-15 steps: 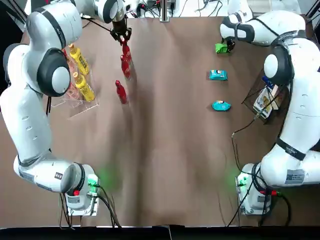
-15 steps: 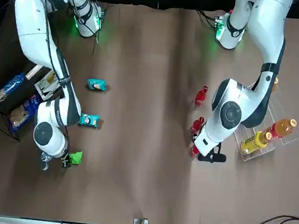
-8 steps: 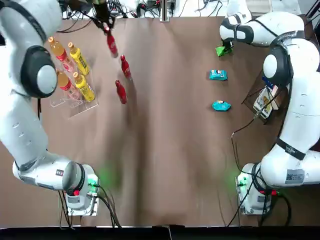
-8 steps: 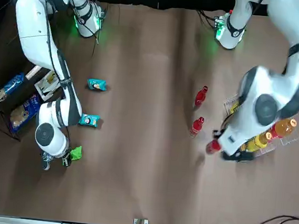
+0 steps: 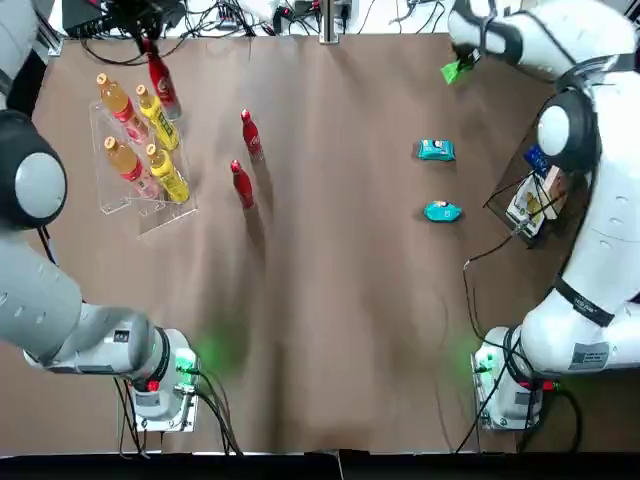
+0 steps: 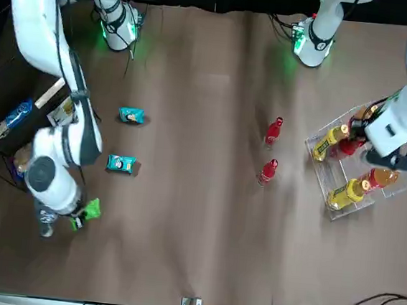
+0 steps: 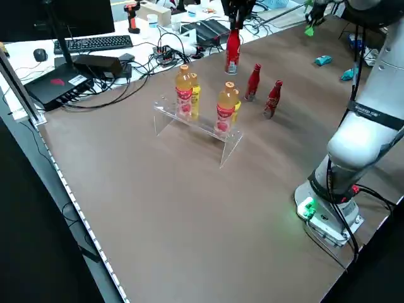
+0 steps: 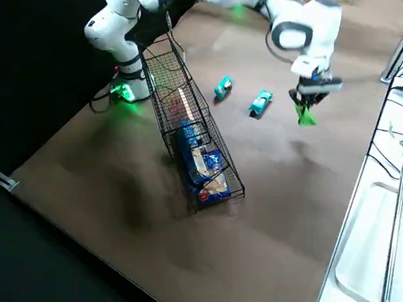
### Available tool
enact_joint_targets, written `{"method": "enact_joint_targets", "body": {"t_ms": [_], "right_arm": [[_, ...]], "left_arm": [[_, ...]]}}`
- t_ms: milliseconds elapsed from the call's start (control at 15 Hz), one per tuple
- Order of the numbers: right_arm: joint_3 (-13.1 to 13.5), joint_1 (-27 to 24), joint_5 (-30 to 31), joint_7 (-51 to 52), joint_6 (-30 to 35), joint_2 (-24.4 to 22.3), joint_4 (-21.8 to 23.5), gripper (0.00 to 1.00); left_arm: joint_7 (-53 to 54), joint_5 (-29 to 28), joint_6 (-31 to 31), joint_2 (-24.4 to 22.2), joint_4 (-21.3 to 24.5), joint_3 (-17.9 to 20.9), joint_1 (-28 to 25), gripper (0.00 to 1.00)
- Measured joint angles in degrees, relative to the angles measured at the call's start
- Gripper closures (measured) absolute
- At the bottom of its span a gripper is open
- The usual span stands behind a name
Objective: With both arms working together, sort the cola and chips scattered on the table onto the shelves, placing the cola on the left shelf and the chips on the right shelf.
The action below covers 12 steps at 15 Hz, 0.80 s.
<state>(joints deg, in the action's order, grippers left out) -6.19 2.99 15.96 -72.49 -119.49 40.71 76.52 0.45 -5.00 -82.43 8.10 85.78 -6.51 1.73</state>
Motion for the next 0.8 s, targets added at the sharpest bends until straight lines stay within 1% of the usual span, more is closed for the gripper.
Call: {"method": "enact_joint_targets", "body": {"t_ms": [133,267,533,667,733,800], "right_arm": [[0.1,-0.8,0.0,6.3,6.5,-5.7,-0.4,0.9],[0.2,-2.8,-0.1,12.9,14.1,-11.1,-0.4,0.9],[0.3,-7.5,0.0,28.3,27.1,-18.9,-0.3,0.9],[0.5,-10.4,0.0,34.4,31.2,-21.9,-0.3,0.9],[0.7,-13.6,0.2,39.2,32.8,-24.2,-0.2,0.9],[0.8,-15.2,0.9,40.9,33.0,-25.1,-0.2,0.9]], "left_arm": [[5.0,0.0,1.4,-1.6,0.3,0.0,-2.2,0.68],[8.4,0.0,1.7,-3.0,0.6,0.0,-4.9,0.68],[16.1,-0.1,1.9,-6.4,1.5,0.0,-10.4,0.68],[19.3,-0.6,1.9,-7.9,3.1,0.0,-12.5,0.68],[21.1,-1.8,0.9,-9.0,5.4,0.0,-13.8,0.68],[21.9,-2.1,-0.3,-9.6,7.1,0.0,-14.5,0.68]]}}
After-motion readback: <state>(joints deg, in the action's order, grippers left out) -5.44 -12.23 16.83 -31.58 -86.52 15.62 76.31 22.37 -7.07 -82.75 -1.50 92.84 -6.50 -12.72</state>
